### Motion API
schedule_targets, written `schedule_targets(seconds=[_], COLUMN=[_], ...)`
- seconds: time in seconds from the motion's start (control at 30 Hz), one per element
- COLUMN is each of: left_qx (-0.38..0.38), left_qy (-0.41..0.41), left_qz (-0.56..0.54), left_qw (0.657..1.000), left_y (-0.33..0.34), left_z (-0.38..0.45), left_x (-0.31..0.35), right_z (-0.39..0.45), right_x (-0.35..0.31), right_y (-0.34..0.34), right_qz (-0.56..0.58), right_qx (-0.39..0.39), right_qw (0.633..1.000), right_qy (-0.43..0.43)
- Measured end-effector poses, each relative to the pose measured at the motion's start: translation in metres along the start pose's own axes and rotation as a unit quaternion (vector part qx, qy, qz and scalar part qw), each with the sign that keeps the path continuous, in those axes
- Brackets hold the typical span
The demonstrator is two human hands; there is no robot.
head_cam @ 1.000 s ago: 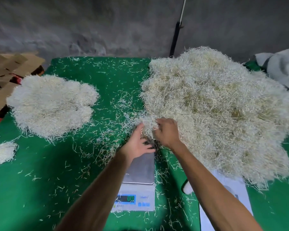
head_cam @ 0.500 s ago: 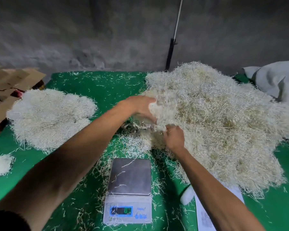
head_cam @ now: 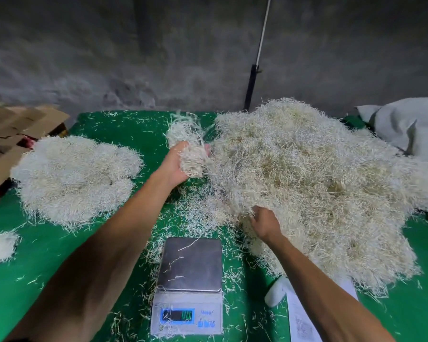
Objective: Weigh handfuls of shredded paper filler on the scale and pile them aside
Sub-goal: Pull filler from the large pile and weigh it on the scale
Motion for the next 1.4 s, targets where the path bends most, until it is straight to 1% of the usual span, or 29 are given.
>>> schedule_targets(seconds=[0.03,0.07,0.1,0.13,0.17,0.2,0.23,0.27,0.3,0.33,0.37,0.43,0.5,0.53,0.6,0.63,0.67,0.77,0.8,0.87,0.93,1.0,1.07,1.1,1.17,1.23,1.27,1.33,1.4], left_qx=[0.004,0.020,0.027,0.029,0.010,-0.011,-0.035,-0.037,-0.030,-0.021,-0.020,0.002,0.044,0.073,0.097,0.098,0.107,0.155,0.168,0.206,0.227,0.212,0.141,0.099,0.049,0.035,0.053,0.096,0.140], left_qy=[-0.009,-0.035,-0.070,-0.110,-0.148,-0.196,-0.229,-0.265,-0.296,-0.324,-0.342,-0.346,-0.314,-0.284,-0.244,-0.226,-0.202,-0.187,-0.195,-0.195,-0.188,-0.202,-0.198,-0.169,-0.104,-0.086,-0.093,-0.100,-0.141], left_qz=[0.013,0.070,0.146,0.270,0.445,0.608,0.733,0.795,0.825,0.838,0.845,0.836,0.810,0.775,0.653,0.597,0.567,0.487,0.462,0.452,0.434,0.412,0.325,0.267,0.197,0.206,0.228,0.272,0.288], left_qw=[1.000,0.997,0.986,0.956,0.883,0.769,0.640,0.544,0.479,0.438,0.411,0.425,0.494,0.560,0.711,0.764,0.791,0.839,0.849,0.846,0.851,0.863,0.914,0.944,0.974,0.974,0.968,0.952,0.937], left_y=[-0.007,-0.013,-0.019,-0.025,-0.030,-0.034,-0.040,-0.048,-0.058,-0.070,-0.078,-0.094,-0.105,-0.112,-0.115,-0.116,-0.118,-0.128,-0.132,-0.140,-0.149,-0.147,-0.132,-0.125,-0.113,-0.103,-0.098,-0.094,-0.094], left_z=[-0.004,-0.006,-0.005,-0.004,-0.003,-0.005,-0.007,-0.012,-0.015,-0.019,-0.024,-0.029,-0.029,-0.026,-0.020,-0.016,-0.013,-0.004,-0.003,-0.006,-0.006,-0.008,-0.005,-0.005,-0.007,-0.012,-0.016,-0.022,-0.030], left_x=[-0.002,-0.005,-0.011,-0.016,-0.021,-0.026,-0.031,-0.035,-0.038,-0.041,-0.042,-0.043,-0.045,-0.046,-0.048,-0.049,-0.052,-0.068,-0.075,-0.086,-0.093,-0.094,-0.092,-0.089,-0.079,-0.067,-0.060,-0.046,-0.030], right_z=[0.000,0.001,0.002,0.002,0.004,0.006,0.008,0.010,0.012,0.015,0.017,0.022,0.030,0.034,0.043,0.049,0.055,0.072,0.077,0.078,0.077,0.078,0.075,0.069,0.056,0.045,0.041,0.038,0.038], right_x=[0.001,0.000,-0.002,-0.004,-0.006,-0.008,-0.010,-0.014,-0.019,-0.024,-0.028,-0.033,-0.034,-0.036,-0.044,-0.050,-0.057,-0.067,-0.065,-0.059,-0.066,-0.088,-0.114,-0.128,-0.147,-0.148,-0.143,-0.131,-0.123], right_y=[0.003,0.005,0.006,0.006,0.004,0.002,0.002,0.002,0.004,0.008,0.012,0.019,0.025,0.028,0.038,0.047,0.055,0.080,0.088,0.096,0.090,0.075,0.060,0.055,0.046,0.039,0.035,0.028,0.026], right_qz=[-0.009,-0.025,-0.050,-0.074,-0.092,-0.097,-0.085,-0.054,-0.003,0.061,0.119,0.152,0.060,-0.017,-0.151,-0.186,-0.197,-0.230,-0.282,-0.408,-0.449,-0.387,-0.164,-0.021,0.150,0.220,0.237,0.187,0.076], right_qx=[-0.007,-0.013,-0.017,-0.017,-0.011,0.002,0.019,0.039,0.060,0.080,0.096,0.093,0.062,0.047,0.020,0.003,-0.025,-0.086,-0.102,-0.125,-0.139,-0.117,-0.096,-0.113,-0.129,-0.114,-0.100,-0.083,-0.134], right_qw=[1.000,1.000,0.999,0.997,0.995,0.995,0.996,0.998,0.998,0.995,0.988,0.984,0.993,0.991,0.962,0.947,0.944,0.953,0.943,0.898,0.875,0.904,0.964,0.973,0.951,0.936,0.936,0.957,0.974], right_qy=[0.003,0.006,0.013,0.023,0.028,0.021,0.008,-0.005,-0.013,-0.017,-0.017,-0.025,-0.074,-0.123,-0.227,-0.262,-0.264,-0.175,-0.148,-0.110,-0.111,-0.137,-0.184,-0.198,-0.237,-0.251,-0.242,-0.206,-0.165])
Point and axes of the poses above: each hand's wrist, its own z-axis towards the middle knuckle, its own y-axis out of the palm, x = y × z, the point moved 1 cm from there along z, towards the middle knuckle, and after that the axes turned 12 degrees about -x, right-handed, at the moved point
